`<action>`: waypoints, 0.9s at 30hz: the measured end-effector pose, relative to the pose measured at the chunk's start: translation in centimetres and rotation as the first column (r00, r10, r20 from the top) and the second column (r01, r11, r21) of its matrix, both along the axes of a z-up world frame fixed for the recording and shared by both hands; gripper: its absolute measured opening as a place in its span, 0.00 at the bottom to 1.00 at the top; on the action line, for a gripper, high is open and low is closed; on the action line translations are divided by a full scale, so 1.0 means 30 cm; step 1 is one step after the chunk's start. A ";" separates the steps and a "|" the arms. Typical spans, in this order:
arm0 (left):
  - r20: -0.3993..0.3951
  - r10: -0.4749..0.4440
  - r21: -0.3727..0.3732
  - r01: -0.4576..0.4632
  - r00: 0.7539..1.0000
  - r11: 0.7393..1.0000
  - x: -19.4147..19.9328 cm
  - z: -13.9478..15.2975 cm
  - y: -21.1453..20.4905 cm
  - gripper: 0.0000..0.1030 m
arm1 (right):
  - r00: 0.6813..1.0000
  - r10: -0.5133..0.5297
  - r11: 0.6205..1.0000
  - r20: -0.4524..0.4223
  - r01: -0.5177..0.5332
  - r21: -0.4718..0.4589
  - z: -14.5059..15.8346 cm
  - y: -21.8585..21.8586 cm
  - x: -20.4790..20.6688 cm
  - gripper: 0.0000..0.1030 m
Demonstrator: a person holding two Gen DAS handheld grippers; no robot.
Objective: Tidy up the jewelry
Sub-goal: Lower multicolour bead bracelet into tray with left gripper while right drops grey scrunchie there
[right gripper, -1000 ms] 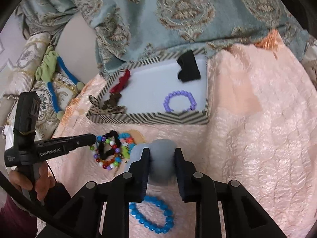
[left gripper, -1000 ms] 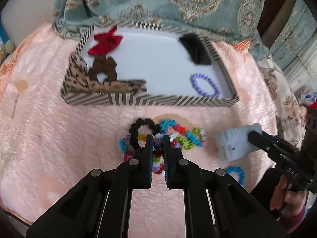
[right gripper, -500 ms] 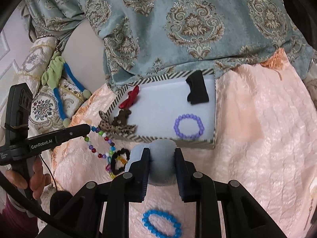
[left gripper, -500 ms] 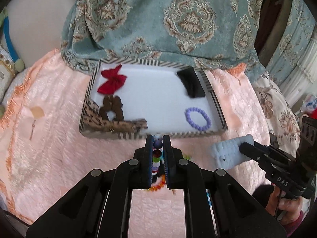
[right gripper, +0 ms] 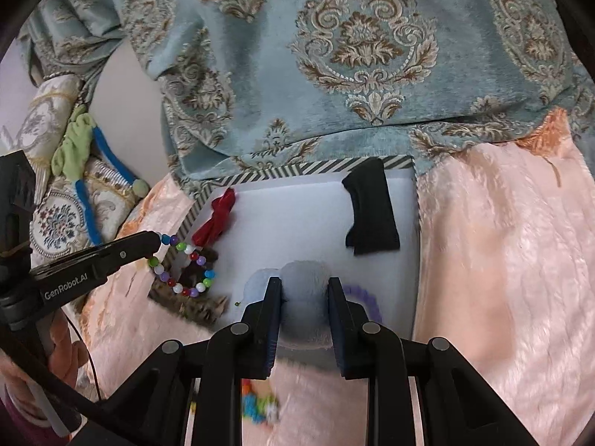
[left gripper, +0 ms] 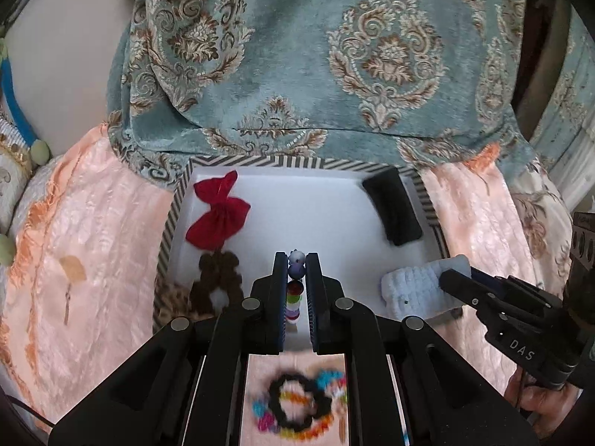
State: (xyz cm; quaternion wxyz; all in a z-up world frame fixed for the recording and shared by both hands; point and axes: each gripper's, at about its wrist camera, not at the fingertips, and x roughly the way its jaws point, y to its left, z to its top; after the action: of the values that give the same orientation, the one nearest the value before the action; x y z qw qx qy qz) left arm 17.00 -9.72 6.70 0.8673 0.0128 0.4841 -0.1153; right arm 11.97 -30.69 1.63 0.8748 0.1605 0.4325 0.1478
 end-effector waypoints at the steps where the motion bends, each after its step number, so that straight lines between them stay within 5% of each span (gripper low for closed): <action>1: -0.002 0.003 0.003 -0.003 1.000 1.000 0.021 -0.006 -0.004 0.08 | 1.000 0.000 1.000 -0.004 0.000 -0.003 -0.006 0.004 0.029 0.22; 21: -0.035 0.110 0.074 -0.107 0.993 0.991 0.398 -0.265 -0.032 0.08 | 0.993 -0.111 0.993 -0.041 0.108 -0.054 -0.174 0.038 0.460 0.22; 27: -0.075 0.152 0.075 -0.146 0.986 0.986 0.409 -0.324 0.012 0.15 | 0.996 -0.089 0.994 -0.028 0.087 -0.074 -0.169 0.045 0.453 0.46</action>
State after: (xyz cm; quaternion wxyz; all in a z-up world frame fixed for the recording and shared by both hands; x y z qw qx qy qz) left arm 29.27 -9.34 -3.03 0.8522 0.0020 0.5221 -0.0336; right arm 25.55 -29.34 -3.44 0.8788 0.1500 0.4437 0.0910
